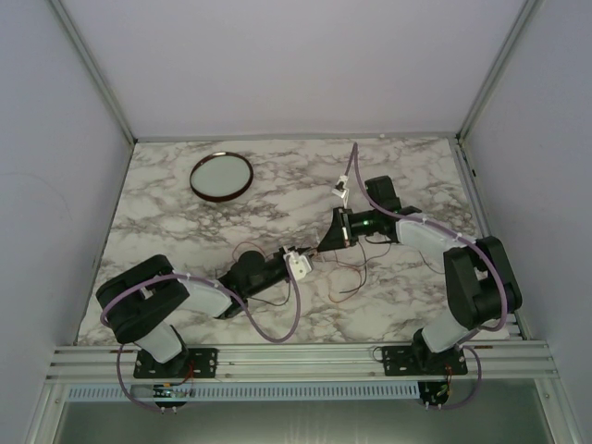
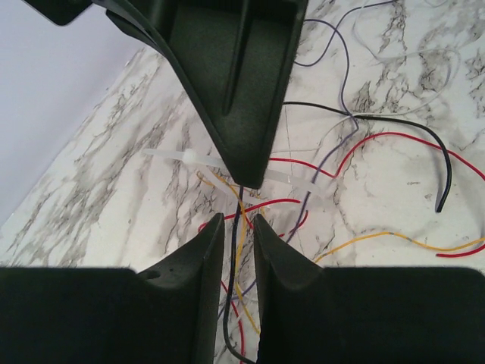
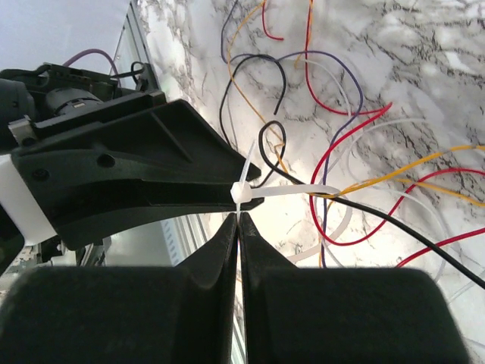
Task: Zip-tie the wires
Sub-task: Tie the cable at the center of the board.
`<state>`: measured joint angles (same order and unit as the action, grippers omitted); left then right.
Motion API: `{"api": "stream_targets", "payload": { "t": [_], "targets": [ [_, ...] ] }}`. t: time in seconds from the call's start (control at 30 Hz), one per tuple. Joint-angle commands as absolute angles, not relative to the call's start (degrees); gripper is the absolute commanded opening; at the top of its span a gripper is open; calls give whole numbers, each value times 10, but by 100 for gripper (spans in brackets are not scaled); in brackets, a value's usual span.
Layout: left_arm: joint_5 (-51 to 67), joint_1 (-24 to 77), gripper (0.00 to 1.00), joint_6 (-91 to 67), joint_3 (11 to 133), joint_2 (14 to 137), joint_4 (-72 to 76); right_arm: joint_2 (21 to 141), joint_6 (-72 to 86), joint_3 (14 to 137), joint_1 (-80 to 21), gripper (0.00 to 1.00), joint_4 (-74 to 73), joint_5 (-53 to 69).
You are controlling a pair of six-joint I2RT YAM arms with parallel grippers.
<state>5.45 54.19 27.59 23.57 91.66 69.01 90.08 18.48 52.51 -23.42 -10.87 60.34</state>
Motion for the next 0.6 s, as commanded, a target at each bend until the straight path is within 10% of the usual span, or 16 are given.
{"api": "stream_targets", "payload": {
  "t": [0.0,0.57],
  "targets": [
    [45,545,24,260,240,897,698,889,183,513,-242,0,-82,590],
    [82,425,58,-101,360,764,380,879,167,502,-243,0,-71,583]
  ]
}}
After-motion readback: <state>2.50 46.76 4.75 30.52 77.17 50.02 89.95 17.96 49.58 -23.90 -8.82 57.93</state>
